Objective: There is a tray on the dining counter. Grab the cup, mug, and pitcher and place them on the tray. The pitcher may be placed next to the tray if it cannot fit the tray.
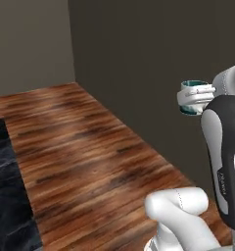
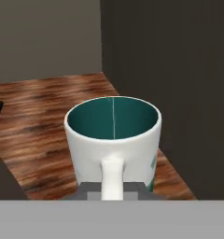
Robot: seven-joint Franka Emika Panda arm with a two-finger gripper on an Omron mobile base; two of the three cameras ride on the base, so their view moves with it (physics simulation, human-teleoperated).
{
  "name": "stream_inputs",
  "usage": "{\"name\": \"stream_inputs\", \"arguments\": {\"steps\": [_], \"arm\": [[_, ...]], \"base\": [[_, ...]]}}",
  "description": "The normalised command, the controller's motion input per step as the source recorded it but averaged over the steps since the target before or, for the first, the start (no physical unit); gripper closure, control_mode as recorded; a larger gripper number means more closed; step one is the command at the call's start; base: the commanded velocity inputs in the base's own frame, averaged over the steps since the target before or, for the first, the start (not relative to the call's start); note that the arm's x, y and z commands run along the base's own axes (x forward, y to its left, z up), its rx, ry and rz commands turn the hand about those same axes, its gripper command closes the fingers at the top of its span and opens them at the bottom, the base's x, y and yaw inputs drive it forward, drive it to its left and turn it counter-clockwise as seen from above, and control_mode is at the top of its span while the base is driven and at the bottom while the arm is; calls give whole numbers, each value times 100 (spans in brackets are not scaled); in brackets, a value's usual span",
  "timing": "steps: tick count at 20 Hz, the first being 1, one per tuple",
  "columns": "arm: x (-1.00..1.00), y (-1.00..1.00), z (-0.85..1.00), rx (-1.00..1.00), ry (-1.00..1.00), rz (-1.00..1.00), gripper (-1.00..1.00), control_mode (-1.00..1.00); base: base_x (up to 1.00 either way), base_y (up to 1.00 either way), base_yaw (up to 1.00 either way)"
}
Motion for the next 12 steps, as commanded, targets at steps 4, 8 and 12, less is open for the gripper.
{"name": "stream_inputs", "arguments": {"steps": [4, 8, 12], "arm": [[0, 0, 0, 0, 0, 0, 100, 100], [0, 0, 0, 0, 0, 0, 100, 100], [0, 0, 0, 0, 0, 0, 100, 100]], "base": [[86, 0, 78], [100, 0, 64], [100, 1, 44]]}}
